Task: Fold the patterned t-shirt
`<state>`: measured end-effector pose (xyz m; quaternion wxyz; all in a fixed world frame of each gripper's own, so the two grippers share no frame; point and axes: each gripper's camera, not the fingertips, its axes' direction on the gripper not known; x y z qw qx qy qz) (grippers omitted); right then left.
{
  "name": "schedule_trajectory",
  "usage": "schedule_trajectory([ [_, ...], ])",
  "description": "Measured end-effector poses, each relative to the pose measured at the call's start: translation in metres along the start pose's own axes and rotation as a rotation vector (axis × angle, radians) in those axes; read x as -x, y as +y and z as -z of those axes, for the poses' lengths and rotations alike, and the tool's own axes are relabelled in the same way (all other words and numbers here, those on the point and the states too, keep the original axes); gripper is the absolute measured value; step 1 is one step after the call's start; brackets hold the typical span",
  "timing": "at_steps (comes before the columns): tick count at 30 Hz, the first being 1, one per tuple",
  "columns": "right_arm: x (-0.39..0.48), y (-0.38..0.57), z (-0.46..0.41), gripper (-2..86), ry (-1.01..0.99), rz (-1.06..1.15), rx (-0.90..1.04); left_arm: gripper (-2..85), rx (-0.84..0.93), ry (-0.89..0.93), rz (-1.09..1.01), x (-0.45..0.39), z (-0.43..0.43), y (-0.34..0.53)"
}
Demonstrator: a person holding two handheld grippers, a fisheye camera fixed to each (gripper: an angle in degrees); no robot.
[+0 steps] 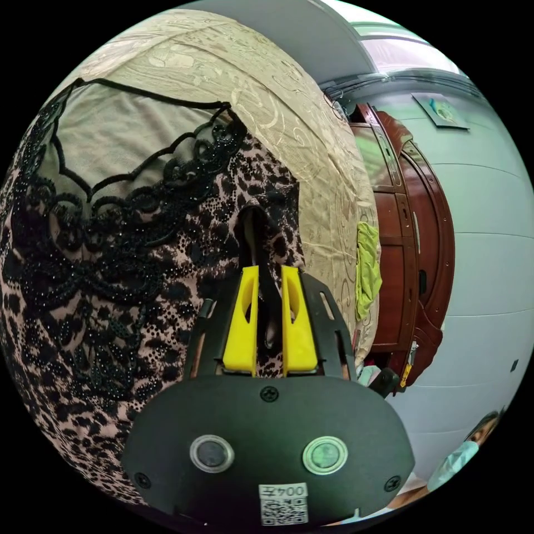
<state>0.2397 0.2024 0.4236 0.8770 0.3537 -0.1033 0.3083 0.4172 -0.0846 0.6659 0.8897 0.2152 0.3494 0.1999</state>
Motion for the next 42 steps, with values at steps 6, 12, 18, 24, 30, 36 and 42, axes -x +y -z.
schedule_trajectory([
  [6,-0.002,0.002,-0.005,-0.7,-0.034,0.007,0.010,7.5,-0.025,0.073,0.061,0.022,0.003,-0.003],
  [12,-0.004,0.002,-0.015,-0.7,-0.047,0.016,0.035,7.5,-0.013,0.093,0.063,0.037,0.002,-0.008],
  [18,-0.015,0.002,-0.025,0.0,-0.065,-0.022,0.052,7.3,0.020,0.102,0.019,0.030,-0.008,-0.021],
  [24,-0.030,0.002,-0.036,2.5,-0.089,-0.079,0.078,4.7,0.025,0.102,0.007,0.030,-0.014,-0.028],
  [30,-0.041,0.003,-0.042,2.2,-0.087,-0.116,0.077,2.3,0.021,0.131,-0.007,0.039,-0.010,-0.026],
  [36,-0.044,0.005,-0.048,1.0,-0.082,-0.107,0.075,4.5,0.074,0.119,-0.007,0.042,-0.025,-0.030],
  [42,-0.049,0.007,-0.052,0.1,-0.095,-0.105,0.073,6.7,0.013,0.114,0.001,0.043,-0.021,-0.034],
])
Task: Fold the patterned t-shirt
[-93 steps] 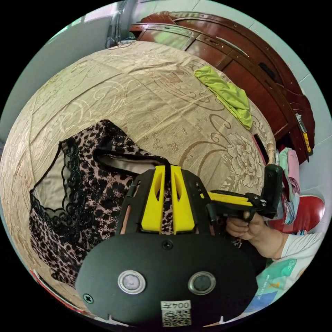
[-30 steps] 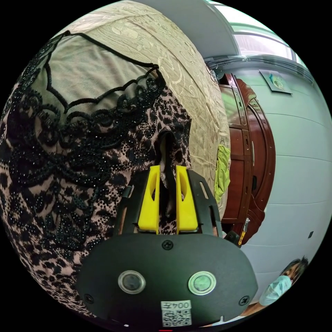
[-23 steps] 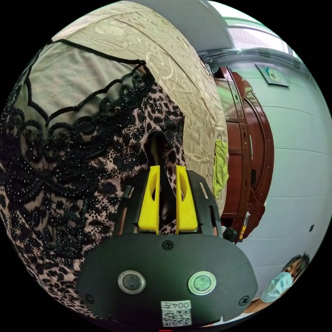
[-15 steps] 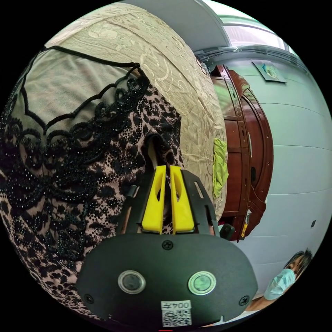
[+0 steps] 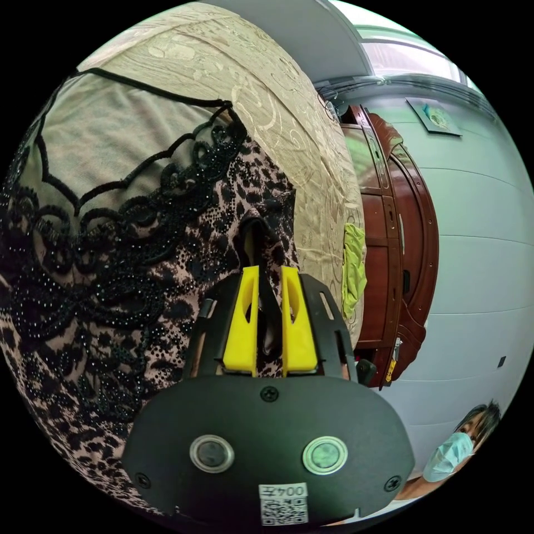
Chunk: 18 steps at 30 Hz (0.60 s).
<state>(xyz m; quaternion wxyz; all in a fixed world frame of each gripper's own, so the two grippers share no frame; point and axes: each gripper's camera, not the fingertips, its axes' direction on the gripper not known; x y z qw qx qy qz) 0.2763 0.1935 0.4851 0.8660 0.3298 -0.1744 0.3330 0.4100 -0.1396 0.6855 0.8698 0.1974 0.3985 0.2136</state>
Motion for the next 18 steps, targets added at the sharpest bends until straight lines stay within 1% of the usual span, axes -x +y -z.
schedule_trajectory([
  [7,-0.004,0.002,-0.005,-0.4,-0.003,0.011,-0.001,7.0,-0.049,-0.005,0.009,0.001,0.003,-0.012],
  [18,-0.016,0.006,-0.010,-0.7,-0.012,0.010,-0.002,7.0,-0.023,-0.058,0.011,0.003,-0.007,-0.018],
])
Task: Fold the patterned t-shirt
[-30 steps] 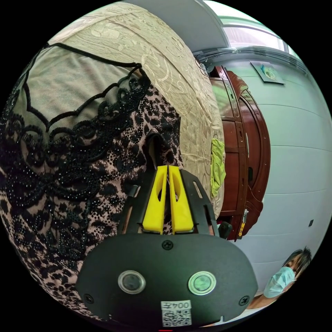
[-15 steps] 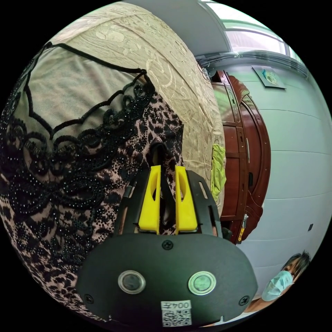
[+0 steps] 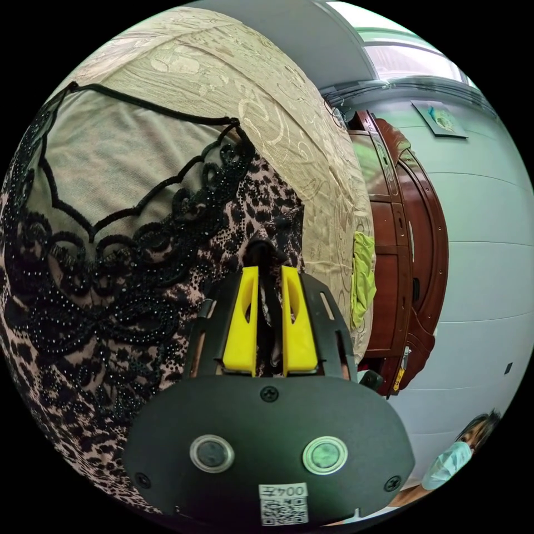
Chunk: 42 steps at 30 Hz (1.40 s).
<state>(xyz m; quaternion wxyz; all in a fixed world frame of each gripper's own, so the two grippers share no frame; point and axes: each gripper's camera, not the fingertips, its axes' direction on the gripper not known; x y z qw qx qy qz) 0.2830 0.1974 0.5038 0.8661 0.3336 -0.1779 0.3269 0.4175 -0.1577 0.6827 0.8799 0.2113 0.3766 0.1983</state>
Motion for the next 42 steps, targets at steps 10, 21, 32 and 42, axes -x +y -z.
schedule_trajectory([
  [10,-0.010,0.004,-0.003,-0.7,0.003,0.002,0.005,6.7,0.015,0.057,0.004,0.003,-0.012,-0.004],
  [21,-0.024,0.009,0.000,-0.7,0.005,-0.005,0.009,3.1,0.049,0.083,-0.010,-0.005,-0.013,-0.014],
  [32,-0.036,0.013,0.012,-0.7,0.004,-0.008,0.009,3.0,0.094,0.088,-0.023,-0.006,-0.016,-0.025],
  [42,-0.045,0.015,0.031,-0.7,-0.001,-0.011,0.012,0.7,0.110,0.041,-0.008,-0.014,-0.016,-0.031],
])
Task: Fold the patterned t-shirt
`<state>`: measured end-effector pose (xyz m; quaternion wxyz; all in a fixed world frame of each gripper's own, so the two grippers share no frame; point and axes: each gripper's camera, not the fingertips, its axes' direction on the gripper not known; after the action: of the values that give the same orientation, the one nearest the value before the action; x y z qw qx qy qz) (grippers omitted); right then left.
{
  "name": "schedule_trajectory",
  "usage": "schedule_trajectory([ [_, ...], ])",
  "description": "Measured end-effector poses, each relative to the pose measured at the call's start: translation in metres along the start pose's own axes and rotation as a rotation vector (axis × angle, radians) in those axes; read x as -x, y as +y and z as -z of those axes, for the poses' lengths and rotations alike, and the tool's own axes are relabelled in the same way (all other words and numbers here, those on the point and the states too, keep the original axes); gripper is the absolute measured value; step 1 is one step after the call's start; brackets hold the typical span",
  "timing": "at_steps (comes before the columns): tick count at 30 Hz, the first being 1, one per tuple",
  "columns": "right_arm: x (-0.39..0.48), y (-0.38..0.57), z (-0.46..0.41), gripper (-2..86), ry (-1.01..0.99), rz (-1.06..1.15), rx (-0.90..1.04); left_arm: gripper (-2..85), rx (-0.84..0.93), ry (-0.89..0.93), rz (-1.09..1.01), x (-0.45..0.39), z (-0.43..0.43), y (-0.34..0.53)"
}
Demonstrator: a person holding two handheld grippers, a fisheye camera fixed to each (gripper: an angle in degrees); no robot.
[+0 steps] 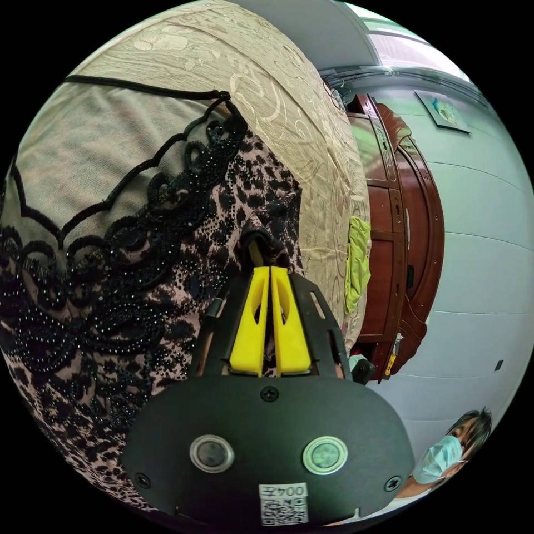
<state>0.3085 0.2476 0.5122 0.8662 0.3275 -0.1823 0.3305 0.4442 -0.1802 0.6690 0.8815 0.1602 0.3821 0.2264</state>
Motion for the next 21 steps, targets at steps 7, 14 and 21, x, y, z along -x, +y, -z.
schedule_trajectory([
  [7,-0.003,0.000,0.016,-0.6,0.004,-0.001,0.001,0.3,0.004,0.049,-0.002,-0.010,0.014,0.003],
  [14,-0.002,-0.002,0.036,-0.6,0.006,-0.005,0.002,0.4,-0.005,0.059,-0.025,-0.016,0.043,0.014],
  [21,0.005,-0.005,0.055,-0.3,0.036,-0.011,0.030,0.7,-0.011,0.090,0.049,0.022,0.050,0.026],
])
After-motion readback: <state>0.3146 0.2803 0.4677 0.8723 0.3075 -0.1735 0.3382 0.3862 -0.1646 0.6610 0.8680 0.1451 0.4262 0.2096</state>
